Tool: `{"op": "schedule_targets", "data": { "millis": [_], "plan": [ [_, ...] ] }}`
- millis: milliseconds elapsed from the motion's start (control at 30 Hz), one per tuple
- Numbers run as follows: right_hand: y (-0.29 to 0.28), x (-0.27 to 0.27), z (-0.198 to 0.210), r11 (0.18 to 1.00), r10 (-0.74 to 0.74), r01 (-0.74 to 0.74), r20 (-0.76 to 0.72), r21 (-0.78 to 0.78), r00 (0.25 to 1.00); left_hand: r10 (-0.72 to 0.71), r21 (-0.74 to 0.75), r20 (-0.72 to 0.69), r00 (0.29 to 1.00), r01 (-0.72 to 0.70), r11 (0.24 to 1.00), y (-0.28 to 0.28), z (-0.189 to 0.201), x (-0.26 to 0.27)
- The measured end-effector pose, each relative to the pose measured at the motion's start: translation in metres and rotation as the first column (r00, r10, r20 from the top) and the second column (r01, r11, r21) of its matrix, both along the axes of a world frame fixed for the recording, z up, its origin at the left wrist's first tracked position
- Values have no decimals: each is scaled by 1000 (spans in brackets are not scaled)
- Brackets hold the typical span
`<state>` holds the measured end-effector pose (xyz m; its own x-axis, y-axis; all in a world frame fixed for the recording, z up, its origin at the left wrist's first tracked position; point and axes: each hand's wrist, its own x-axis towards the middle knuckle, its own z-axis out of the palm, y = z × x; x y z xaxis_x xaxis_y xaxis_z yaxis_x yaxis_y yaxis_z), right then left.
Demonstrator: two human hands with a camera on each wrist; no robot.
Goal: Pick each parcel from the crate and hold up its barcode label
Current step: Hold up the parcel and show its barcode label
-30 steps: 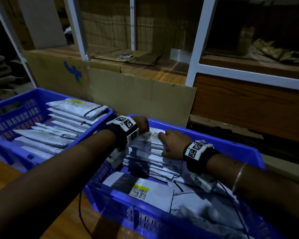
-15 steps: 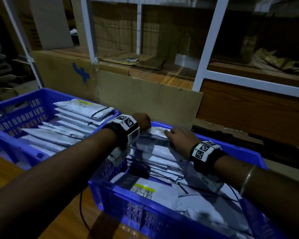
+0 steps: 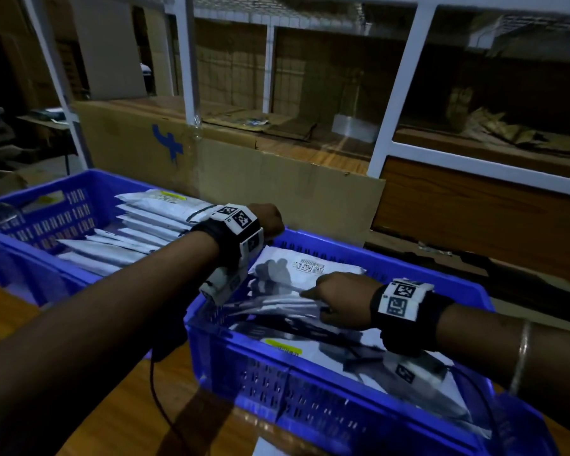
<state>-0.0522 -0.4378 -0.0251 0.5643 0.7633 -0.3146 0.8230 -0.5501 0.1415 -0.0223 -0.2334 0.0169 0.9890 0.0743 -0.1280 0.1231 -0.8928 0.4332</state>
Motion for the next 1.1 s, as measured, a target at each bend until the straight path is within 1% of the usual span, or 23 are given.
{"op": "schedule_targets", "data": {
  "millis": [133,200,267,333,400,467,567,633,667,733,800,967,1033,1100],
  "plan": [
    [14,-6,-15,998,29,-34,-91,-56,995,35,-89,6,999,-34,995,5,-2,-10],
    [19,-7,-25,994,37,-50,-135,-95,990,40,-129,-21,999,-42,991,8,-3,-14],
    [23,-7,-36,986,55,-80,-166,-148,985,21,-129,-73,997,-30,991,9,-4,-17],
    [25,-5,-46,973,67,-112,-212,-204,975,14,-159,-92,996,-28,987,10,-5,-20],
    [24,-1,-57,964,60,-136,-312,-228,948,16,-162,-90,996,-30,986,8,-7,-23],
    [22,4,-65,960,21,-128,-392,-250,920,18,-170,-94,995,-34,985,6,-8,-22],
    [18,14,-69,974,-49,-68,-495,-215,868,-6,-208,-106,994,-16,978,2,-11,-17],
    [18,23,-67,990,-58,-16,-509,-139,859,-4,-208,-104,995,-18,978,-1,-12,-14],
    [18,28,-67,995,-52,1,-499,-101,865,-6,-207,-101,995,-15,978,-2,-13,-13],
    [20,35,-69,997,-47,13,-462,-77,886,-12,-207,-106,994,-11,978,-7,-14,-10],
    [22,38,-75,995,-82,45,-440,-94,894,-4,-218,-114,993,-21,976,-9,-16,-8],
    [23,51,-102,986,-155,106,-458,-131,875,30,-229,-119,992,-57,972,-8,-17,-1],
    [22,53,-107,979,-190,133,-454,-155,871,33,-239,-138,990,-65,969,-6,-17,2],
    [24,53,-106,979,-184,124,-438,-162,880,39,-257,-141,989,-75,964,-4,-18,3]
  ]
}}
